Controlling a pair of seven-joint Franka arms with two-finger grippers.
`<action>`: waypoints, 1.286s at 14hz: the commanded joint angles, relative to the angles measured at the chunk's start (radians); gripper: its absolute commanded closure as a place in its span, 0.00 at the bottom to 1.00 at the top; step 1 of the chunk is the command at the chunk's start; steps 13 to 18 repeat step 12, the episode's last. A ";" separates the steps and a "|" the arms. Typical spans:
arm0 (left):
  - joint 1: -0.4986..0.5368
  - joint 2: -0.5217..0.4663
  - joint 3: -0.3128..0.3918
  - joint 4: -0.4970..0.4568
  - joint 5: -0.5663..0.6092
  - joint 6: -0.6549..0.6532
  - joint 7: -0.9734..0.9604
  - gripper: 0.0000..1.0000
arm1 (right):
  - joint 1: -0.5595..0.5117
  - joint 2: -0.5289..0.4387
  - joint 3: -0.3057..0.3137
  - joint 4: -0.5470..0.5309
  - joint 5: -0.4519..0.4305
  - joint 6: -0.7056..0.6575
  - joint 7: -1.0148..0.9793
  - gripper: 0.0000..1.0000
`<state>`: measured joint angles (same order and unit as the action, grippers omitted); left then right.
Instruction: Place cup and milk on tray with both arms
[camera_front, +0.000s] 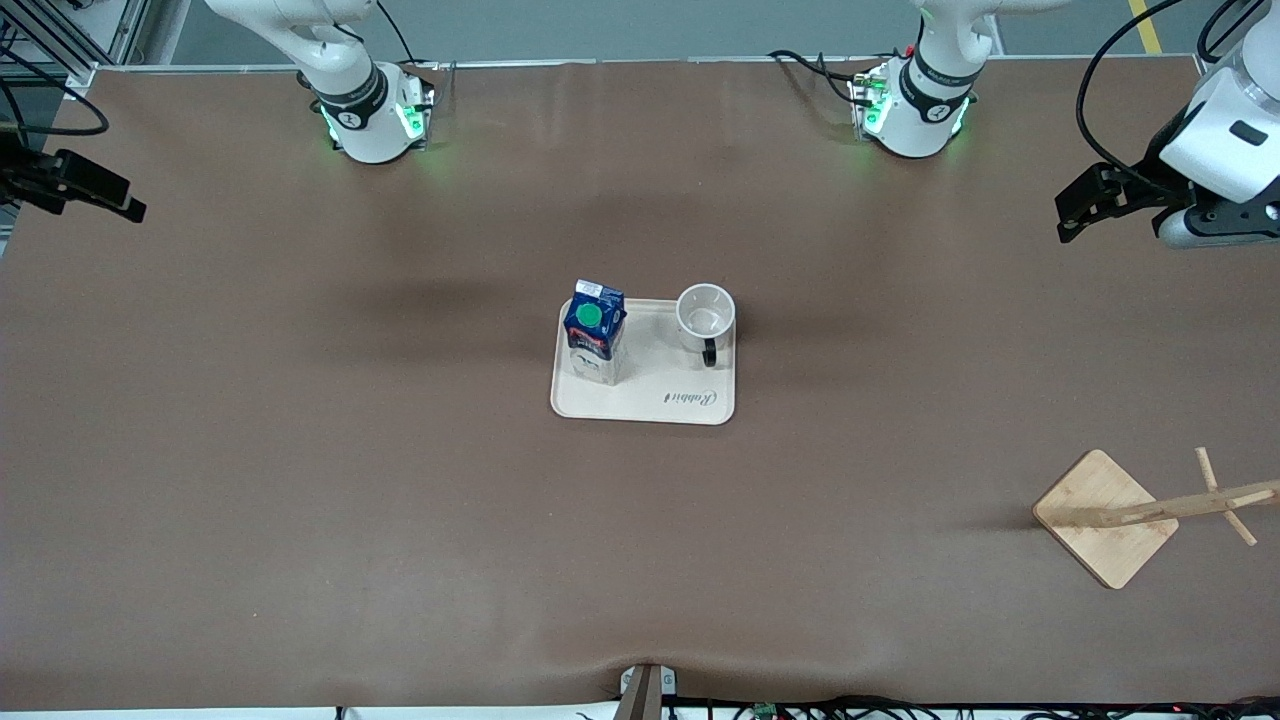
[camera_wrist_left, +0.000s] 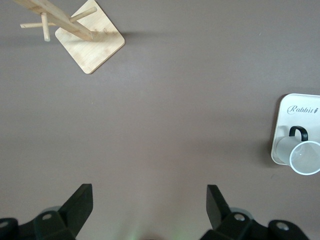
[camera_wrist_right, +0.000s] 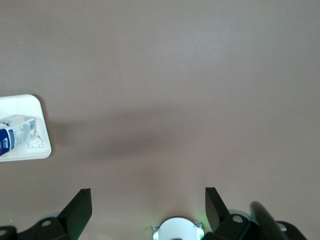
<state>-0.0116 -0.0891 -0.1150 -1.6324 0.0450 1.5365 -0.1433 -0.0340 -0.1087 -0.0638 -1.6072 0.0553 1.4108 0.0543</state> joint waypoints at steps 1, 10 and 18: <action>0.010 0.011 -0.002 0.031 -0.020 -0.015 0.016 0.00 | 0.011 0.004 -0.004 0.041 -0.025 -0.004 -0.013 0.00; 0.016 0.012 -0.002 0.034 -0.019 -0.015 0.016 0.00 | 0.006 0.030 -0.004 0.036 -0.070 0.003 -0.070 0.00; 0.018 0.012 -0.002 0.034 -0.019 -0.015 0.016 0.00 | 0.012 0.030 -0.002 0.033 -0.081 -0.004 -0.068 0.00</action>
